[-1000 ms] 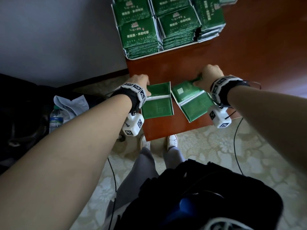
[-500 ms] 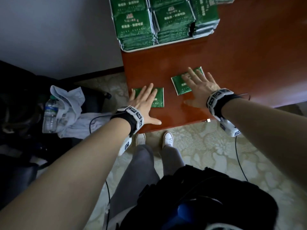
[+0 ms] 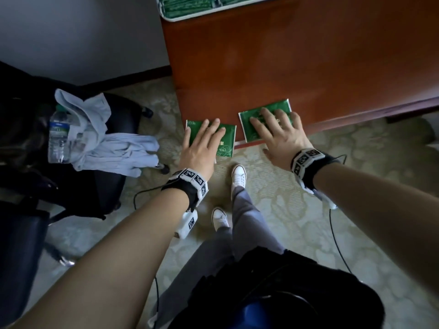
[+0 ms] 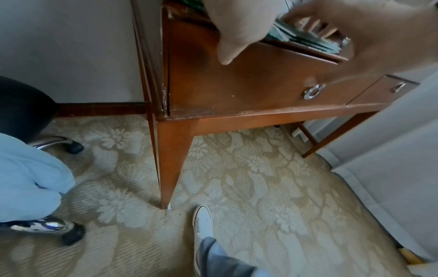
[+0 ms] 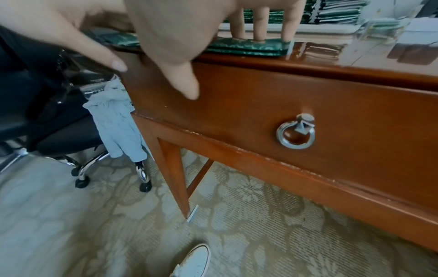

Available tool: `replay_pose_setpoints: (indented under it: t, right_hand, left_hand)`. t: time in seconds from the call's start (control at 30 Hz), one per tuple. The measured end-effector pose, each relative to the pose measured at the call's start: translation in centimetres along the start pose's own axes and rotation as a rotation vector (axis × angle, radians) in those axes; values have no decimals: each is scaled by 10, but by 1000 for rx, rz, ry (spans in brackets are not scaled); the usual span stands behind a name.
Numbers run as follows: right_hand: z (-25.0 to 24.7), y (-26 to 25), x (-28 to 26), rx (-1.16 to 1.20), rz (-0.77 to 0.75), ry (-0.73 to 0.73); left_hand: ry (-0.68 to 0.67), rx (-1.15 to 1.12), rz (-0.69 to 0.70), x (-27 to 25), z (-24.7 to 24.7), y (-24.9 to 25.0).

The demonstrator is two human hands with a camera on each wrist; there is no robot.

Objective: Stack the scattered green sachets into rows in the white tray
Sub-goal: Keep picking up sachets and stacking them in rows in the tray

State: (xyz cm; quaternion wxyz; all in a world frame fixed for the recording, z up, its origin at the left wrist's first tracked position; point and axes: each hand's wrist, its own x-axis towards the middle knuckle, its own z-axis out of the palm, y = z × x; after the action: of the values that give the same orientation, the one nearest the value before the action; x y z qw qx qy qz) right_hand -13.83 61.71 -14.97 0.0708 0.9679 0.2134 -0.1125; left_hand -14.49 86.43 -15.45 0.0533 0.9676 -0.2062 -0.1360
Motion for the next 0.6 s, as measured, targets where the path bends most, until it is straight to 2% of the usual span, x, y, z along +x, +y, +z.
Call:
replay_pose_setpoints:
  t: [0.13,0.3,0.43,0.6]
  right_hand:
    - [-18,-11,4,12,23,33]
    - [-88,-8,-1,164,122,-26]
    - [-156,9,-14,238,211,49]
    - [-240,46,-20,185,332,184]
  left_hand:
    - [-45,-83,-36,-4,-25,-4]
    - [87,-50,-56,-14,-84,-8]
    - [173,16,-22,-2,-156,-6]
    - [291,95,43,28,-255,17]
